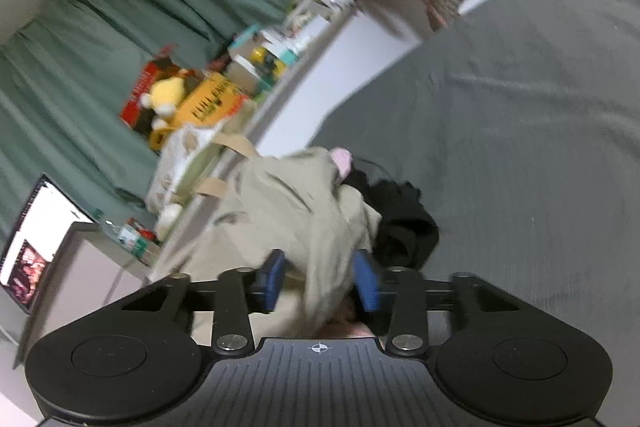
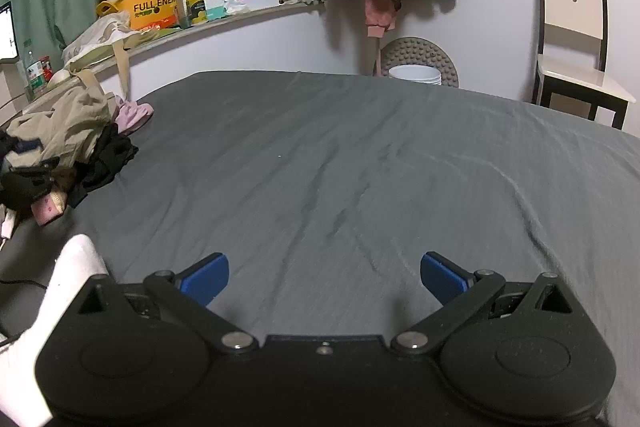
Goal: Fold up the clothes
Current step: 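Lower the left tool onto the beige garment and close its fingers, then lift the beige garment with the left tool and drag it onto the bed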
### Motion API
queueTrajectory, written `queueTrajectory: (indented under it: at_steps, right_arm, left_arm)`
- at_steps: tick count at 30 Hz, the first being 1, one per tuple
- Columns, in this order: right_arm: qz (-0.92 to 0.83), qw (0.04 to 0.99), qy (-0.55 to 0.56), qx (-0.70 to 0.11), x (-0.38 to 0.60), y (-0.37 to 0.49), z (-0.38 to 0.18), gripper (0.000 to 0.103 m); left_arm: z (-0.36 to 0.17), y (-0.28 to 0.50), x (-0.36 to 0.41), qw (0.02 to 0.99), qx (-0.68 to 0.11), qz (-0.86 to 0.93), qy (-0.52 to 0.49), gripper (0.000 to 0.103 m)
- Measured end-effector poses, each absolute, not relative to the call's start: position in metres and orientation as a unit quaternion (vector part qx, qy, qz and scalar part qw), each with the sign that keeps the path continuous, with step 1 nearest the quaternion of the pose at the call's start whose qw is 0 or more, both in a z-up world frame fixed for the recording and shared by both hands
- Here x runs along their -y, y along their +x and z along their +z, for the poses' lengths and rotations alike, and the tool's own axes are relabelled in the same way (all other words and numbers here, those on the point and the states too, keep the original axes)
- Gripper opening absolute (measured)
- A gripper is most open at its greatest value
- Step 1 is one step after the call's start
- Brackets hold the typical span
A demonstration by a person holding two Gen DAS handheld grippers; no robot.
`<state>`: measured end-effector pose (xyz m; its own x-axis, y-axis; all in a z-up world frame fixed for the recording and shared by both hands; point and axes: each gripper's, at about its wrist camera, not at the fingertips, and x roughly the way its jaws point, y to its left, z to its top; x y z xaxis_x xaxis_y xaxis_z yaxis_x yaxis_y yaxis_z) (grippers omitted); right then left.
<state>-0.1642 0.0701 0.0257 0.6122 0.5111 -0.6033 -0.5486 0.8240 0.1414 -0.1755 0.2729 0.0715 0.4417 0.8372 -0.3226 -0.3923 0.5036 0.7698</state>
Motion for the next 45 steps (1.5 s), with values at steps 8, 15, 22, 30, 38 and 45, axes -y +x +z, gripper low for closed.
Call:
queueTrajectory:
  at_steps: [8, 15, 22, 30, 38, 45]
  right_arm:
    - [0.299, 0.895, -0.028, -0.330, -0.069, -0.163, 0.025, 0.103]
    - [0.301, 0.896, -0.006, -0.326, -0.063, -0.161, 0.031, 0.103]
    - [0.296, 0.896, 0.055, -0.326, -0.045, -0.152, 0.040, 0.103]
    - [0.309, 0.898, 0.149, -0.274, -0.003, -0.146, 0.059, 0.103]
    - [0.274, 0.915, 0.174, -0.238, 0.035, -0.133, 0.062, 0.093]
    - [0.357, 0.859, 0.162, -0.330, 0.000, -0.125, 0.035, 0.078]
  left_arm:
    - [0.079, -0.173, -0.290, 0.834, -0.349, 0.370, 0.217, 0.001]
    - [0.141, -0.178, -0.283, 0.917, -0.269, 0.281, 0.085, 0.001]
    - [0.204, -0.152, -0.254, 0.972, -0.202, 0.120, 0.003, 0.001]
    - [0.251, -0.092, -0.190, 0.979, -0.166, -0.057, -0.102, 0.001]
    - [0.213, -0.099, -0.174, 0.962, -0.174, -0.121, -0.171, 0.001]
    - [0.118, -0.149, -0.206, 0.930, -0.275, -0.109, -0.220, 0.001]
